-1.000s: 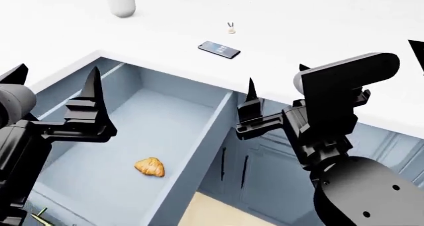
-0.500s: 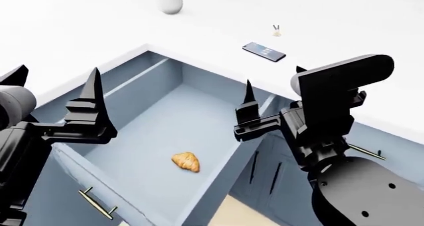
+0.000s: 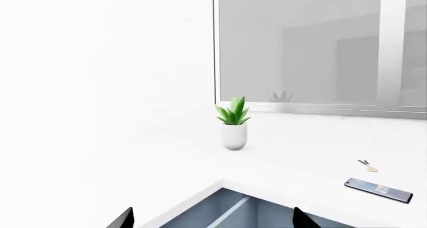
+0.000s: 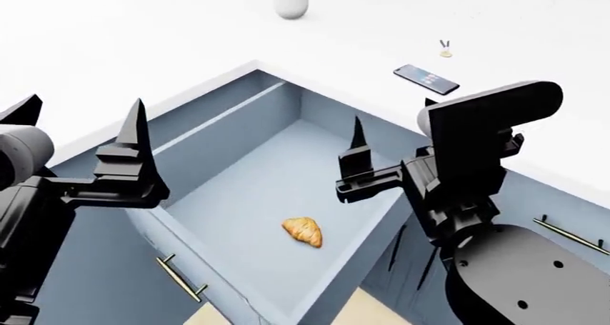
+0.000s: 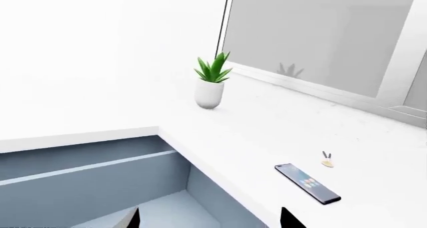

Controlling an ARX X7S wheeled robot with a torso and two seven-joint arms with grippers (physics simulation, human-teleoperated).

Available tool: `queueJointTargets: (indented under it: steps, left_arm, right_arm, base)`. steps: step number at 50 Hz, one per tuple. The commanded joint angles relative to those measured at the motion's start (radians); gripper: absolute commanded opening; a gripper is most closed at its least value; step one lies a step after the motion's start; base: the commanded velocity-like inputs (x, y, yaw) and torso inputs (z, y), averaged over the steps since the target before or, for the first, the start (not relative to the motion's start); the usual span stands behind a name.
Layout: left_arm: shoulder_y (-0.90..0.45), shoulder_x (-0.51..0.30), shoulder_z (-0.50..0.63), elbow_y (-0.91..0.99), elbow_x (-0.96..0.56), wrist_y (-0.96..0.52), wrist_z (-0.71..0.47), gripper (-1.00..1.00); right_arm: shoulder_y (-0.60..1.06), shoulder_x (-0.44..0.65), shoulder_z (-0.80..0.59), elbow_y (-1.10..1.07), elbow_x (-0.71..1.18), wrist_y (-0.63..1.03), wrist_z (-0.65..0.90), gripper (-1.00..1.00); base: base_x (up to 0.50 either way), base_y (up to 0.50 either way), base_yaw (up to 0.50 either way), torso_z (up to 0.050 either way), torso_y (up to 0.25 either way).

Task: Close the left drawer.

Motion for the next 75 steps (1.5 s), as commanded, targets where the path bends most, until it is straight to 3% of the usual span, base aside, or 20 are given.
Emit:
queueJointTargets:
  steps: [1, 25, 39, 75]
  left_arm:
    - [-0.001, -0.001, 0.003, 0.002, -0.002, 0.001, -0.002, 1.0]
    - [-0.009, -0.002, 0.011, 0.008, -0.009, 0.002, -0.01, 1.0]
    - [-0.03, -0.004, 0.02, 0.006, -0.019, -0.002, -0.018, 1.0]
    - [-0.035, -0.008, 0.027, 0.014, -0.025, 0.002, -0.025, 1.0]
  right_arm:
    - [-0.005, 0.005, -0.005, 0.016, 0.012, -0.006, 0.013, 1.0]
    - [-0.018, -0.004, 0.028, 0.027, 0.064, -0.019, 0.021, 1.0]
    - [-0.017, 0.013, 0.008, 0.034, 0.08, -0.034, 0.021, 1.0]
    - [-0.025, 0.014, 0.016, 0.053, 0.116, -0.041, 0.068, 1.0]
  base:
    - [0.0, 0.0, 0.0, 0.0, 0.0]
    - [0.41, -0.01, 0.0, 0.0, 0.0]
    - [0.02, 0.01, 0.0, 0.0, 0.0]
    - [0.0, 0.0, 0.42, 0.0, 0.0]
